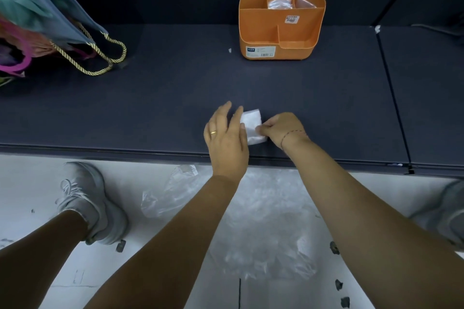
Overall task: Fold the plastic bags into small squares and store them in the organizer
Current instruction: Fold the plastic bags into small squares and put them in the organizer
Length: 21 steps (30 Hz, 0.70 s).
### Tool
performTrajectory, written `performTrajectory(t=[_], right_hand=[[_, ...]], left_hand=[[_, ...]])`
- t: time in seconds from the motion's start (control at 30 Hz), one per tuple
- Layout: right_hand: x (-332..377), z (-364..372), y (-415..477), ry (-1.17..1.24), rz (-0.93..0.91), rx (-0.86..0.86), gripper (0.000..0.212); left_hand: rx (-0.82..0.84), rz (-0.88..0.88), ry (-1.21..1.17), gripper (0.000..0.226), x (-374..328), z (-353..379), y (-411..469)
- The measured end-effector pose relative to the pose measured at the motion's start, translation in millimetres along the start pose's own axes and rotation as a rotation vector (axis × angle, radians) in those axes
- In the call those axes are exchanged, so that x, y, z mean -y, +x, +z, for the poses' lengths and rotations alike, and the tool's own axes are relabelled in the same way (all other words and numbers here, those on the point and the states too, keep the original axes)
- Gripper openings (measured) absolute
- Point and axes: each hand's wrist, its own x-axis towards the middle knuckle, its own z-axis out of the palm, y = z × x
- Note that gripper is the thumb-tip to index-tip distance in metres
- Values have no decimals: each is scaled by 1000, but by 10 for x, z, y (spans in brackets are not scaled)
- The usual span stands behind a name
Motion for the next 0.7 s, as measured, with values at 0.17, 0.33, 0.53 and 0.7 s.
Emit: performTrajectory(t=[0.17,0.33,0.53,0.7], right_hand=[[0,35,-26,34,22,-38,21],[-122,238,-176,23,10,-156,23],[-51,275,-261,218,12,-306,11],[-63,256,-201,362,9,-302,17]], left_hand=[[486,192,314,65,261,1,31],[596,139,460,70,234,-15,50],[644,125,440,87,253,-23,36],[663,44,270,85,212,-120,-45]])
